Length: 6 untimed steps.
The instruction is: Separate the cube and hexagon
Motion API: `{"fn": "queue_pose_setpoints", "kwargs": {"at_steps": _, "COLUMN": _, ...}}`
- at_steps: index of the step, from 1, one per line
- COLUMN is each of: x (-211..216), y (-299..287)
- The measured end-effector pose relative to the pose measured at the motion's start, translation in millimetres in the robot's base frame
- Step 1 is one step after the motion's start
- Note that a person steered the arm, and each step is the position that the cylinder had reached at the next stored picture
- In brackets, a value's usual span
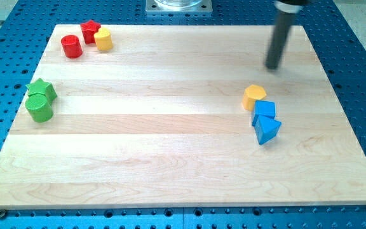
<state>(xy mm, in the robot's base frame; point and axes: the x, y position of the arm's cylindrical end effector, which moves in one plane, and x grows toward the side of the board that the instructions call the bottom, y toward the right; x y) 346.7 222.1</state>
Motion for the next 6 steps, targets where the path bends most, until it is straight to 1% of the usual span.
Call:
{"fn": "queue_pose_setpoints", "kwargs": {"at_steps": 1, "x": 68.5, "y": 4.6}}
{"fn": "queue_pose_setpoints", "kwargs": {"at_steps": 2, "x": 111.8, "y": -13.5}}
{"fn": "queue_pose_setpoints", "kwargs": {"at_steps": 4, "x": 87.6, "y": -173.7}}
{"fn": "queue_pose_setpoints", "kwargs": {"at_steps": 5, "x": 89.2, "y": -132.2}}
{"fn": "queue_pose_setpoints", "kwargs": {"at_steps": 6, "x": 72.3, "y": -86.4}}
